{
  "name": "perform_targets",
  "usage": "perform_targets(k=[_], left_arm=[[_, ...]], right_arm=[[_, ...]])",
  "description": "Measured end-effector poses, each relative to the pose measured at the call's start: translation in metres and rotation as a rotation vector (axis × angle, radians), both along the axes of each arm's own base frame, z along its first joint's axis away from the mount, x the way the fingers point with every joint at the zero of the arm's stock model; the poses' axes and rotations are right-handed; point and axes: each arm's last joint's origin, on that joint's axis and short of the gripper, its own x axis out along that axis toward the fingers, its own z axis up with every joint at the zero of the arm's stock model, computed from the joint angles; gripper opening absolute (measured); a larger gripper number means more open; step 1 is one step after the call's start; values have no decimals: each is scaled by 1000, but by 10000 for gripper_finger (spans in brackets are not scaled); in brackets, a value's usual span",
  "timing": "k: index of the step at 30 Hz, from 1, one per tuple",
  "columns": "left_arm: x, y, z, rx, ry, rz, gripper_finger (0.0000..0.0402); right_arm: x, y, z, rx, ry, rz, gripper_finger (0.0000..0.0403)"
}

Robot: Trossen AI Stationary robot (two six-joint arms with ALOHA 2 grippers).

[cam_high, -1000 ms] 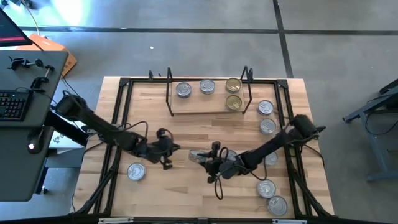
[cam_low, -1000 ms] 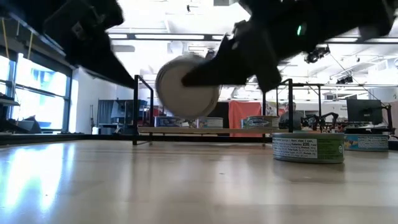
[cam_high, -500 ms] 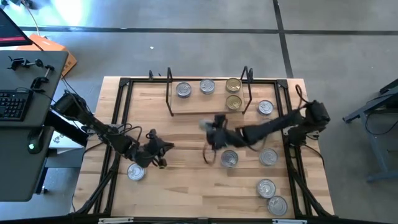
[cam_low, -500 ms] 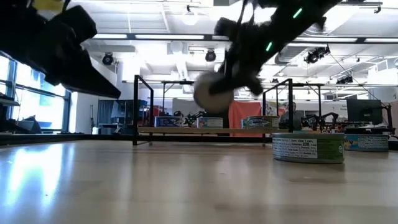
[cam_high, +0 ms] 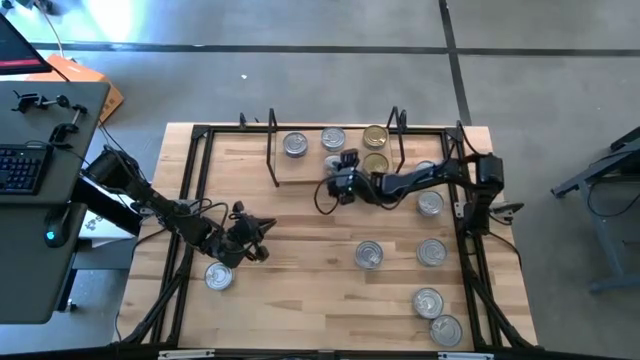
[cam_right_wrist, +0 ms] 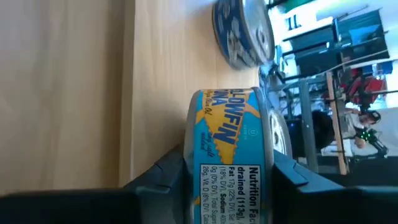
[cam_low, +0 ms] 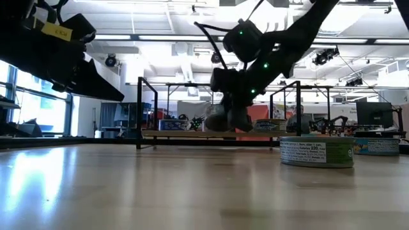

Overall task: Stack canned seafood by type on shelf
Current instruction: Put the light blue tuna can on the shelf and align it with the other light blue tuna can, then put the blue tuna can on the shelf and align it with the other blue tuna can

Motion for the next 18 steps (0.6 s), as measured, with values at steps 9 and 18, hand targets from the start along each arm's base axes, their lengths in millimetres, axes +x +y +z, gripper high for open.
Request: perform_targets(k=[9,18], left_arm=[[2,-1,2,-42,-28,-8,23],[-1,-8,2,-70,-33,-49,23]], right_arm=[[7,4,10,21,-17,52,270],[18,29,45,54,2,6,294]])
